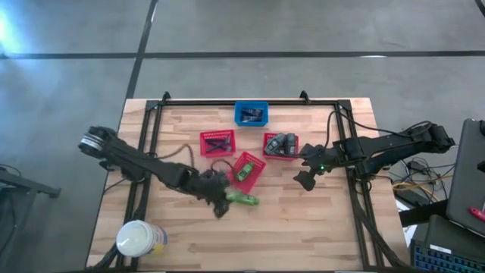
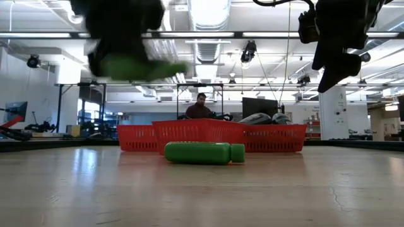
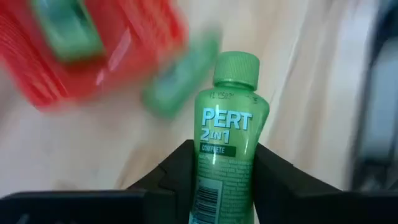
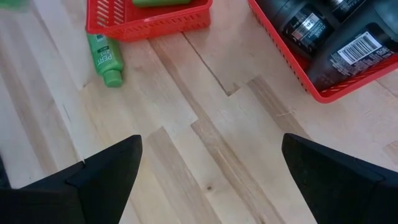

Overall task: Pick & Place Travel size toiletries
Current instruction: Put the green shampoo into the bottom red bin

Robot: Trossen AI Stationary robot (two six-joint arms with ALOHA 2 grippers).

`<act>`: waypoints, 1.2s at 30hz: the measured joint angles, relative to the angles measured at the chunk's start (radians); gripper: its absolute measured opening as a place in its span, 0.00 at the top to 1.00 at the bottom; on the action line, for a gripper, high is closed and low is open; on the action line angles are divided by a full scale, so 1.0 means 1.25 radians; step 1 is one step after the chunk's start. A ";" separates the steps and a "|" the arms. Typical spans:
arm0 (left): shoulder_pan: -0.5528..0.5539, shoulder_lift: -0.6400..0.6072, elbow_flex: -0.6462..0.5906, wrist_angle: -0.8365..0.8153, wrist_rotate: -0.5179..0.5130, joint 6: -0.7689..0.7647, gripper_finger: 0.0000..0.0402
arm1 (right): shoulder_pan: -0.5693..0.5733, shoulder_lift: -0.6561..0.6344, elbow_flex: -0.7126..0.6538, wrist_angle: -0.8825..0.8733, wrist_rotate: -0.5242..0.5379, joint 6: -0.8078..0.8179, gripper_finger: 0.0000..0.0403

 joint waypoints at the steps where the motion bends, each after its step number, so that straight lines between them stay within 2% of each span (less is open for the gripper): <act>1: 0.004 -0.021 0.017 0.002 -0.050 -0.054 0.69 | 0.000 0.000 0.000 0.000 0.001 0.000 0.05; 4: 0.051 -0.046 0.049 0.038 -0.220 -0.193 0.69 | 0.000 0.000 0.000 0.000 0.018 -0.001 0.05; 6: 0.107 -0.023 0.053 0.062 -0.238 -0.248 0.68 | -0.001 0.000 0.000 0.001 0.026 -0.001 0.05; 10: 0.194 0.107 0.060 0.120 -0.143 -0.259 0.66 | -0.002 0.000 0.000 0.001 0.035 -0.001 0.05; 12: 0.213 0.156 0.084 0.117 -0.057 -0.257 0.64 | -0.001 -0.001 0.000 -0.002 0.035 0.001 0.05; 14: 0.216 0.180 0.112 0.102 -0.006 -0.247 0.60 | -0.001 -0.005 0.000 -0.002 0.035 0.002 0.05; 16: 0.210 0.187 0.133 0.055 0.004 -0.233 0.53 | 0.000 -0.009 0.000 -0.002 0.034 0.002 0.05; 19: 0.202 0.176 0.167 -0.006 -0.033 -0.217 0.42 | 0.000 -0.012 0.000 -0.003 0.035 0.000 0.05; 22: 0.199 0.139 0.207 -0.079 -0.113 -0.176 0.32 | 0.000 -0.013 0.000 -0.003 0.037 -0.011 0.05; 24: 0.198 0.120 0.222 -0.115 -0.154 -0.096 0.28 | 0.000 -0.015 0.000 -0.002 0.037 -0.020 0.05; 27: 0.171 0.104 0.237 -0.107 -0.099 0.155 0.26 | 0.000 -0.017 0.000 0.000 0.000 -0.054 0.05; 29: 0.133 0.088 0.241 -0.117 -0.053 0.264 0.27 | 0.007 -0.014 0.000 0.005 -0.046 -0.092 0.05; 33: 0.074 0.086 0.221 -0.199 -0.044 0.294 0.28 | 0.057 0.032 0.000 0.035 -0.069 -0.145 0.05; 36: 0.038 0.084 0.198 -0.244 -0.071 0.257 0.28 | 0.095 0.098 -0.004 0.132 -0.067 -0.151 0.05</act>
